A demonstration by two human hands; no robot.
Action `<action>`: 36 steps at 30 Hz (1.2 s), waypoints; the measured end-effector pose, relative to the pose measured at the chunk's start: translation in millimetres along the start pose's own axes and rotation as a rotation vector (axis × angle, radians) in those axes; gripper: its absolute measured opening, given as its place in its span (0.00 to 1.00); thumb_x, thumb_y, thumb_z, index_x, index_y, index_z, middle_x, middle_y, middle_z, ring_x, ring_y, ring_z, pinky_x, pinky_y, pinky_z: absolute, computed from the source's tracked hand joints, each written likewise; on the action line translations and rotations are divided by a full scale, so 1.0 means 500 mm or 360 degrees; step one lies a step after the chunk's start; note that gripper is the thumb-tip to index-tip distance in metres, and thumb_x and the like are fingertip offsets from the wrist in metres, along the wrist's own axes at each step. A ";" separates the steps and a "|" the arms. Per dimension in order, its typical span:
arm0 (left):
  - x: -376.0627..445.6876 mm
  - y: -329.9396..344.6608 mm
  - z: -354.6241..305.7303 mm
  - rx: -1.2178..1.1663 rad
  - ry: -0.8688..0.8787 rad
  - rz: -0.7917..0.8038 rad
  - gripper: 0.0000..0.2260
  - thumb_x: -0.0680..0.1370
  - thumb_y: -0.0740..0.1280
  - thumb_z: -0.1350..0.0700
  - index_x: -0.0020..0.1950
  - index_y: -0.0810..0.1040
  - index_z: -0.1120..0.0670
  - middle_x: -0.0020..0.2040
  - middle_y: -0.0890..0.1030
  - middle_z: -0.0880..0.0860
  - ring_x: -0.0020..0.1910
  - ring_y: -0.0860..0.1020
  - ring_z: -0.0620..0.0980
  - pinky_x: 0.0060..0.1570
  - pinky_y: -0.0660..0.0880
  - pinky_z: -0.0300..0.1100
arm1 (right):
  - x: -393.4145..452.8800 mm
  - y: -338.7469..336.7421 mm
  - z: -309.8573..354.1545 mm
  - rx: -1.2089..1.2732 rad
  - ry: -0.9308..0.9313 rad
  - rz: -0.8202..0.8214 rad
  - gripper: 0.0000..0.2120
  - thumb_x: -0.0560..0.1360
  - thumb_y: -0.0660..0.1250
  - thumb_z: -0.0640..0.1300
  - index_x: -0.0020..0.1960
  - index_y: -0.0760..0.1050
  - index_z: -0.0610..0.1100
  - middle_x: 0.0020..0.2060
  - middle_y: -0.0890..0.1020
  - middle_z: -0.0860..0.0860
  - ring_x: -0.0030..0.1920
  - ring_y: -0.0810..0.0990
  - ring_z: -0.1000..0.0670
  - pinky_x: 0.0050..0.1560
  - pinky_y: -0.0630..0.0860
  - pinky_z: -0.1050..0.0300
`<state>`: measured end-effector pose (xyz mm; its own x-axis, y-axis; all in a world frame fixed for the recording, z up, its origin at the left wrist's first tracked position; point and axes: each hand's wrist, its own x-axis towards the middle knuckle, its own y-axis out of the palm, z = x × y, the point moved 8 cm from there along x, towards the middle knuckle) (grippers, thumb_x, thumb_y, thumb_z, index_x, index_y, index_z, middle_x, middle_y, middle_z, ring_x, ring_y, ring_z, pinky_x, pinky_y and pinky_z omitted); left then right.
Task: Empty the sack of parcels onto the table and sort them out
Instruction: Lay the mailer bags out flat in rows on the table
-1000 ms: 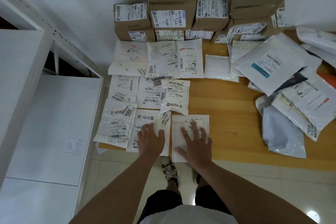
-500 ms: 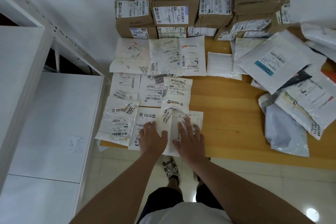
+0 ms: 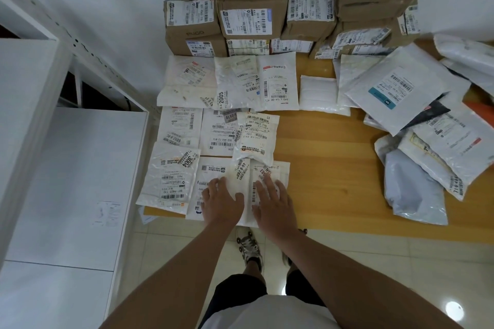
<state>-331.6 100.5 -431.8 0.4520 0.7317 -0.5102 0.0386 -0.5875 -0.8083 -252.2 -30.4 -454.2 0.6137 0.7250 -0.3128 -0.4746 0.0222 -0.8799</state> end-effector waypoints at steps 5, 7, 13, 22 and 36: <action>0.001 0.002 0.001 0.0025 -0.0005 0.0026 0.30 0.76 0.64 0.45 0.75 0.61 0.53 0.74 0.60 0.53 0.71 0.61 0.57 0.65 0.67 0.55 | -0.010 -0.018 0.002 0.0011 0.0029 0.0005 0.28 0.78 0.52 0.55 0.77 0.55 0.48 0.78 0.58 0.48 0.77 0.56 0.40 0.70 0.64 0.39; 0.006 0.002 0.002 0.0022 -0.0035 0.0053 0.30 0.76 0.63 0.45 0.75 0.61 0.54 0.74 0.59 0.54 0.71 0.61 0.58 0.66 0.67 0.56 | -0.015 -0.033 -0.007 0.0035 0.0048 0.0031 0.29 0.80 0.52 0.56 0.78 0.51 0.49 0.80 0.52 0.50 0.79 0.49 0.41 0.74 0.54 0.39; 0.007 -0.042 -0.038 -0.0100 -0.0083 -0.0139 0.26 0.76 0.65 0.47 0.70 0.64 0.56 0.67 0.64 0.58 0.65 0.64 0.59 0.64 0.64 0.53 | -0.027 -0.125 -0.114 0.0017 0.0300 -0.0117 0.28 0.76 0.53 0.56 0.72 0.63 0.44 0.71 0.70 0.41 0.72 0.67 0.37 0.65 0.70 0.34; 0.020 -0.076 -0.301 -0.0178 0.0535 -0.0296 0.20 0.75 0.65 0.56 0.66 0.68 0.55 0.63 0.68 0.56 0.61 0.68 0.55 0.61 0.66 0.49 | 0.052 -0.257 -0.287 0.0018 0.0474 0.0025 0.26 0.79 0.60 0.51 0.75 0.61 0.46 0.76 0.60 0.45 0.77 0.54 0.42 0.73 0.57 0.43; 0.090 0.083 -0.521 0.0172 0.0468 0.0386 0.24 0.80 0.61 0.50 0.75 0.62 0.53 0.75 0.61 0.54 0.72 0.63 0.55 0.67 0.68 0.50 | 0.388 -0.385 -0.320 -0.0695 -0.0032 0.0208 0.39 0.78 0.61 0.46 0.80 0.39 0.43 0.78 0.44 0.36 0.78 0.42 0.36 0.75 0.36 0.37</action>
<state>-77.5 19.2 -411.8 0.6732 0.4368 -0.5966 -0.1873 -0.6798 -0.7091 59.4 -4.0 -402.6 0.5520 0.7157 -0.4279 -0.2338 -0.3597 -0.9033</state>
